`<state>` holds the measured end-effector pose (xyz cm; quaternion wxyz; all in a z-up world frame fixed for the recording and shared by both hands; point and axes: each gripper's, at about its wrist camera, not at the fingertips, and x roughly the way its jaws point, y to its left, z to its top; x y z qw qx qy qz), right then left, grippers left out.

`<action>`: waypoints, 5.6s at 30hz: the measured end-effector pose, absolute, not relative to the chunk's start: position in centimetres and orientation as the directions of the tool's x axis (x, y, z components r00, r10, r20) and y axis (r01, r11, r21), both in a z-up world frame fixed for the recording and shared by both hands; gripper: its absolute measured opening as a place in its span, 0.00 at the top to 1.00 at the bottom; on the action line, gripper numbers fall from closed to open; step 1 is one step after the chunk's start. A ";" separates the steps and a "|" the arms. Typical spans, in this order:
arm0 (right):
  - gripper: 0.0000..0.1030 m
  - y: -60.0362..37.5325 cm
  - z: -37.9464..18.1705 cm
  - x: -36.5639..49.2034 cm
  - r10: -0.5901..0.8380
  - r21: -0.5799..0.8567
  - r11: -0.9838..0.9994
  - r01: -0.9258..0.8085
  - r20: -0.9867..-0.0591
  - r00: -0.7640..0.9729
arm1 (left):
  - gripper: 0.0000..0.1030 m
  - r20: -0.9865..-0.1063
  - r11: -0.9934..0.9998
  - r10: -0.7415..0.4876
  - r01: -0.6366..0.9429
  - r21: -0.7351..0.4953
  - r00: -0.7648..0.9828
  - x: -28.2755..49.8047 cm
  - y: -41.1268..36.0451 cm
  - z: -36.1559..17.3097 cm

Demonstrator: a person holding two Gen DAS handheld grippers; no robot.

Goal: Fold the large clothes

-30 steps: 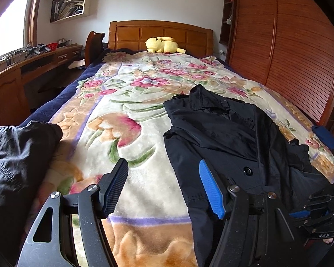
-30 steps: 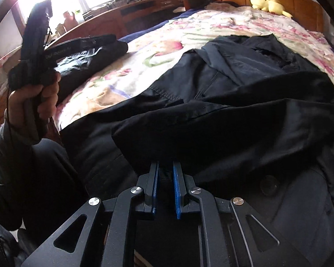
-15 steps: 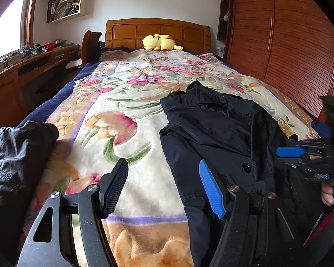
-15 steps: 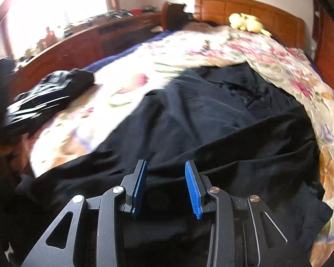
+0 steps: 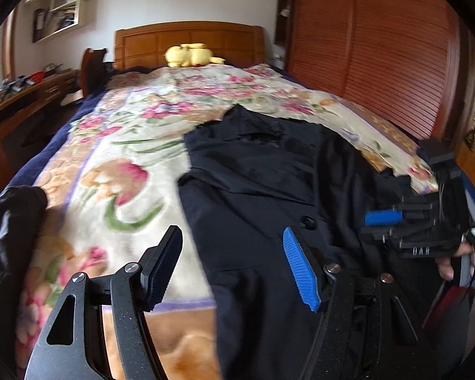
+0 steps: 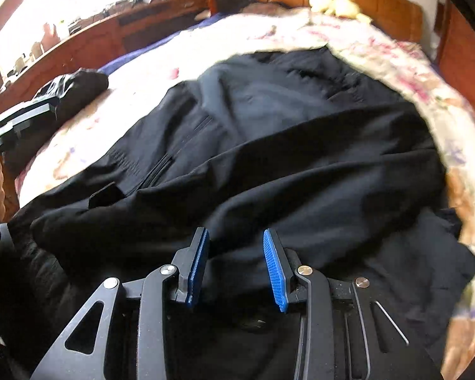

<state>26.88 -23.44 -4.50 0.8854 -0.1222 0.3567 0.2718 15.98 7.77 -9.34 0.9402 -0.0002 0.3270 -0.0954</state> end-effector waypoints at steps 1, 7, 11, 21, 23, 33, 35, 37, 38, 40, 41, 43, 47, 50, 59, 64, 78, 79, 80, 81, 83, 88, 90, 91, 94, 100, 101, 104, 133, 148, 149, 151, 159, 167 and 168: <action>0.61 -24.1 -4.2 26.6 0.383 -0.037 0.832 -0.554 -0.683 0.622 | 0.35 -0.620 0.979 -0.191 0.198 -0.059 0.761 16.0 7.0 -9.5; 0.57 -28.7 -4.4 26.2 0.305 -0.084 0.881 -0.466 -0.654 0.693 | 0.35 -0.662 0.950 -0.271 0.304 -0.068 0.699 16.1 2.4 -10.4; 0.57 -31.1 -5.3 27.5 0.249 -0.108 0.904 -0.414 -0.653 0.715 | 0.35 -0.670 0.938 -0.295 0.341 -0.067 0.681 15.3 0.8 -10.7; 0.55 -33.6 -9.2 31.4 0.305 0.037 0.928 -0.370 -0.644 0.702 | 0.43 -0.690 0.945 -0.287 0.315 -0.089 0.665 14.1 1.0 -11.8; 0.54 -33.3 -9.4 31.1 0.296 0.019 0.929 -0.369 -0.636 0.713 | 0.47 -0.691 0.942 -0.296 0.319 -0.100 0.659 13.9 1.1 -11.9; 0.54 -33.8 -9.4 30.1 0.304 0.024 0.929 -0.369 -0.618 0.725 | 0.90 -0.711 0.950 -0.253 0.307 -0.054 0.657 13.8 0.7 -11.9; 0.54 -33.8 -9.3 30.0 0.303 0.022 0.929 -0.369 -0.616 0.727 | 0.91 -0.697 0.957 -0.231 0.287 -0.038 0.678 14.1 1.3 -11.0; 0.54 -33.8 -9.3 30.0 0.303 0.022 0.929 -0.369 -0.616 0.727 | 0.91 -0.692 0.969 -0.188 0.248 -0.014 0.697 14.7 2.2 -10.4; 0.54 -33.8 -9.3 30.0 0.303 0.022 0.929 -0.369 -0.616 0.727 | 0.91 -0.696 0.975 -0.165 0.223 -0.007 0.699 15.2 2.7 -10.4; 0.54 -33.8 -9.3 30.0 0.303 0.022 0.929 -0.369 -0.616 0.727 | 0.91 -0.709 0.983 -0.130 0.182 -0.003 0.693 16.0 3.7 -10.7; 0.54 -33.8 -9.3 30.0 0.303 0.023 0.929 -0.369 -0.616 0.727 | 0.91 -0.719 0.985 -0.125 0.171 -0.009 0.683 16.3 4.1 -11.0; 0.54 -33.8 -9.3 30.0 0.304 0.023 0.929 -0.369 -0.616 0.727 | 0.88 -0.739 0.986 -0.128 0.163 -0.025 0.662 16.6 4.8 -11.3; 0.53 -33.8 -9.3 29.9 0.306 0.026 0.929 -0.369 -0.615 0.727 | 0.82 -0.732 0.991 -0.104 0.135 -0.017 0.673 16.0 5.6 -11.1; 0.53 -33.8 -9.3 30.0 0.307 0.027 0.929 -0.370 -0.616 0.726 | 0.70 -0.719 0.992 -0.113 0.121 -0.041 0.686 15.0 6.4 -10.8; 0.53 -33.9 -9.3 30.1 0.312 0.033 0.927 -0.373 -0.618 0.721 | 0.38 -0.737 0.995 -0.091 0.090 -0.042 0.670 12.8 7.6 -11.4; 0.51 -34.1 -9.3 30.5 0.325 0.049 0.924 -0.380 -0.623 0.711 | 0.36 -0.747 0.998 -0.056 0.045 -0.036 0.662 11.9 8.2 -11.0; 0.50 -33.9 -9.4 30.4 0.315 0.037 0.926 -0.375 -0.624 0.715 | 0.36 -0.766 0.998 -0.054 0.068 -0.013 0.640 11.6 8.7 -13.0; 0.50 -33.8 -9.5 30.4 0.312 0.034 0.926 -0.375 -0.626 0.714 | 0.36 -0.765 0.998 -0.053 0.069 -0.012 0.642 11.6 8.6 -13.0; 0.50 -33.7 -9.5 30.4 0.312 0.034 0.926 -0.375 -0.629 0.712 | 0.36 -0.762 0.998 -0.051 0.068 -0.010 0.645 11.5 8.5 -12.9; 0.50 -33.7 -9.5 30.5 0.313 0.036 0.926 -0.376 -0.630 0.711 | 0.36 -0.760 0.998 -0.050 0.066 -0.009 0.648 11.3 8.4 -12.8; 0.50 -33.8 -9.5 30.6 0.317 0.043 0.925 -0.377 -0.632 0.707 | 0.36 -0.755 0.998 -0.049 0.061 -0.011 0.654 11.0 8.3 -12.7; 0.49 -33.7 -9.4 30.6 0.306 0.033 0.928 -0.372 -0.636 0.708 | 0.36 -0.757 0.998 -0.062 0.055 -0.034 0.651 10.3 8.2 -13.1; 0.49 -33.5 -9.1 30.2 0.286 0.009 0.930 -0.367 -0.644 0.710 | 0.36 -0.762 0.998 -0.063 0.052 -0.038 0.644 10.1 8.2 -13.6; 0.49 -33.6 -8.8 29.8 0.280 0.002 0.930 -0.367 -0.651 0.706 | 0.36 -0.765 0.998 -0.066 0.051 -0.043 0.641 9.9 8.1 -13.7; 0.49 -34.6 -7.8 27.7 0.267 -0.007 0.932 -0.362 -0.660 0.702 | 0.36 -0.768 0.997 -0.071 0.052 -0.049 0.637 9.2 8.1 -14.1; 0.49 -38.9 -6.9 21.6 0.225 -0.032 0.947 -0.320 -0.647 0.729 | 0.36 -0.763 0.997 -0.078 0.032 -0.075 0.642 7.7 8.9 -14.6; 0.49 -39.6 -7.0 20.8 0.218 -0.029 0.950 -0.311 -0.651 0.727 | 0.36 -0.761 0.996 -0.080 0.031 -0.079 0.644 7.5 9.0 -14.6; 0.49 -41.7 -7.5 19.0 0.186 -0.033 0.960 -0.278 -0.665 0.723 | 0.36 -0.755 0.996 -0.085 0.026 -0.090 0.650 7.1 9.3 -14.6; 0.49 -42.1 -9.4 16.5 0.201 -0.050 0.946 -0.321 -0.687 0.698 | 0.55 -0.754 0.993 -0.109 0.042 -0.108 0.648 5.9 9.2 -14.6; 0.91 -43.4 -4.2 13.5 0.369 0.069 0.912 -0.405 -0.569 0.735 | 0.95 -0.595 0.985 -0.153 0.074 -0.154 0.789 4.1 8.4 -6.3; 0.91 -43.5 -3.5 13.0 0.379 0.075 0.909 -0.409 -0.556 0.740 | 0.95 -0.583 0.985 -0.153 0.078 -0.152 0.798 3.7 8.4 -5.6; 0.91 -43.8 -2.0 11.6 0.392 0.073 0.905 -0.419 -0.527 0.754 | 0.95 -0.552 0.986 -0.150 0.083 -0.145 0.820 2.7 8.5 -3.8; 0.92 -46.0 2.3 5.1 0.437 0.095 0.894 -0.437 -0.396 0.808 | 0.95 -0.461 0.988 -0.132 0.080 -0.130 0.878 -1.5 9.9 0.7; 0.92 -48.0 2.8 -0.7 0.454 0.091 0.888 -0.450 -0.321 0.831 | 0.95 -0.394 0.984 -0.133 0.074 -0.161 0.909 -5.6 10.5 2.1; 0.92 -48.1 2.8 -1.3 0.456 0.090 0.888 -0.452 -0.316 0.832 | 0.95 -0.387 0.982 -0.139 0.077 -0.170 0.912 -6.0 10.5 2.2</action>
